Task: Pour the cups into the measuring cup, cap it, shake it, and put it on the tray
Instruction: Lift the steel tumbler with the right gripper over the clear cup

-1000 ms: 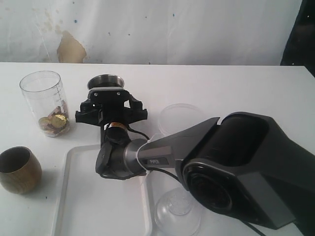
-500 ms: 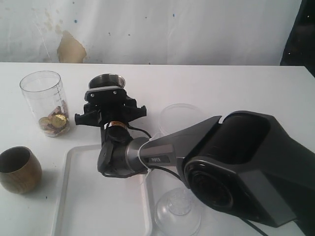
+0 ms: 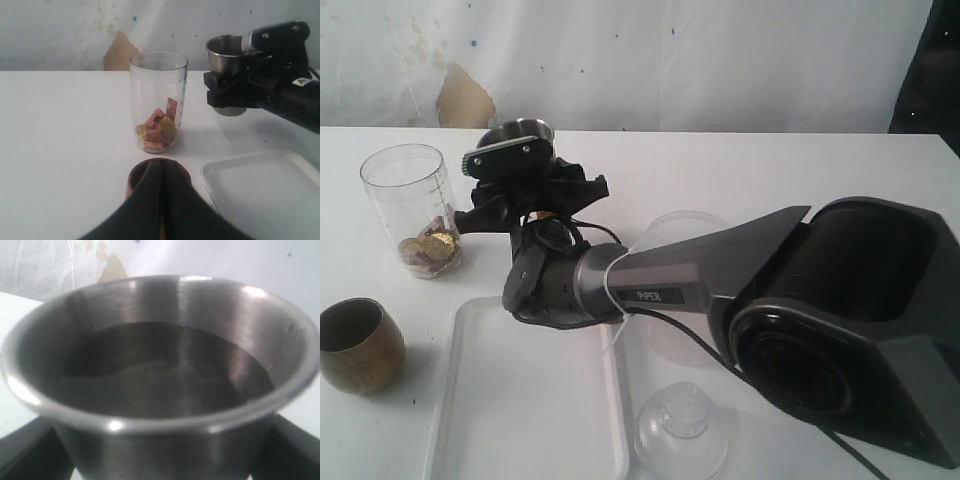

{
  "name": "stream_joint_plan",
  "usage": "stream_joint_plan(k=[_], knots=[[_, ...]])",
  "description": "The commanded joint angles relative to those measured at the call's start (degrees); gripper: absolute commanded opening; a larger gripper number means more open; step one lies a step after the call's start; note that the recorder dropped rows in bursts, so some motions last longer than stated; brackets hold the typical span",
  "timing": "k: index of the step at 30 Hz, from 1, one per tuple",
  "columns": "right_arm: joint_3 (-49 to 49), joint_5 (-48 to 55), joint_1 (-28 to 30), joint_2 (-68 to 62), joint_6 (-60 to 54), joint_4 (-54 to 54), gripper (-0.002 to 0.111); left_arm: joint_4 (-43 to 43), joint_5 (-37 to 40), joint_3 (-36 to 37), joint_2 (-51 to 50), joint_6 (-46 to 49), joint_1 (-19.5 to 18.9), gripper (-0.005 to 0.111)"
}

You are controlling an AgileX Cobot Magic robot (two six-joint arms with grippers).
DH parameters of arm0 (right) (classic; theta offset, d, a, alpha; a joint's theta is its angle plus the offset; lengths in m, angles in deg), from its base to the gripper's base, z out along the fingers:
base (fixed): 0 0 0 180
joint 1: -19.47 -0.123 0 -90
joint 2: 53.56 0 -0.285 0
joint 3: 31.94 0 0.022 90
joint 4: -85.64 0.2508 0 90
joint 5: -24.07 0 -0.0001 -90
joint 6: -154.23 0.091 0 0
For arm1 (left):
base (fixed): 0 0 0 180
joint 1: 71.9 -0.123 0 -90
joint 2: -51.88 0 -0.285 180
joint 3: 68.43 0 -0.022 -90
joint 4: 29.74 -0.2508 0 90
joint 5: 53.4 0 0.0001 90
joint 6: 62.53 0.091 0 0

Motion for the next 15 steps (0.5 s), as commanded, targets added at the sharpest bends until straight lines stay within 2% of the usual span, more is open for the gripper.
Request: stream_joint_plan(k=[1,11,15], knots=[[0.3,-1.6,-0.1,4.1,-6.4,-1.4,0.000,-0.2,-0.5,0.3,0.3,0.1,0.3,0.000],[0.3,1.2,-0.1,7.1,-19.0,-0.9,0.000,-0.2,-0.5,0.3,0.3,0.1,0.3,0.000],[3.2,4.8,-0.1,7.1,-25.4,4.3,0.000,-0.2,-0.5,0.3,0.3,0.1,0.3,0.000]])
